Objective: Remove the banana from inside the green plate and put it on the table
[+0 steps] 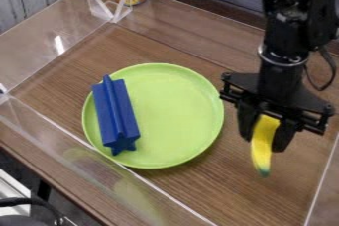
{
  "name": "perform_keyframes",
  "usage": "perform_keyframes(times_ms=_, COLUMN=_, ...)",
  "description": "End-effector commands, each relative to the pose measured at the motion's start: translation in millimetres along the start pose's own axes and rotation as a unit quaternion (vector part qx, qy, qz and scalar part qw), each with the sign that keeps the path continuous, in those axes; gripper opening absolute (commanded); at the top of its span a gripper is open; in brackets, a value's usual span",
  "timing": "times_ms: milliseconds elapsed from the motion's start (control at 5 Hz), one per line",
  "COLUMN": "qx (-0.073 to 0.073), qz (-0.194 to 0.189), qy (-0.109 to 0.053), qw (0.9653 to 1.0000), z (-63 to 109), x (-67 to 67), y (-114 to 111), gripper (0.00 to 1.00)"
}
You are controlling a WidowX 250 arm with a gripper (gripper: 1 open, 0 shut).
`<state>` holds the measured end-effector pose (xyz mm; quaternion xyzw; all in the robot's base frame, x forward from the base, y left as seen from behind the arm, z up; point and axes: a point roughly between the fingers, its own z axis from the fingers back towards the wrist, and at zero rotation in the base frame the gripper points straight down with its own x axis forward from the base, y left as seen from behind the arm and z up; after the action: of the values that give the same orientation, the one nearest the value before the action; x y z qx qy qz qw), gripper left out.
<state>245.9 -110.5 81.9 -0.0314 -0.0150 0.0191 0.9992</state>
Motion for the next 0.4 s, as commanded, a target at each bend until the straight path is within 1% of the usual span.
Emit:
perform_keyframes(times_ms=0, qx=-0.012, qz=0.014, qy=-0.021, qw=0.9996, z=-4.5, x=14.7, y=-8.1, gripper=0.0)
perform_keyframes(times_ms=200, qx=-0.014, qz=0.023, qy=-0.024, qw=0.9993, z=-18.7, x=21.6, y=-14.1, gripper=0.0)
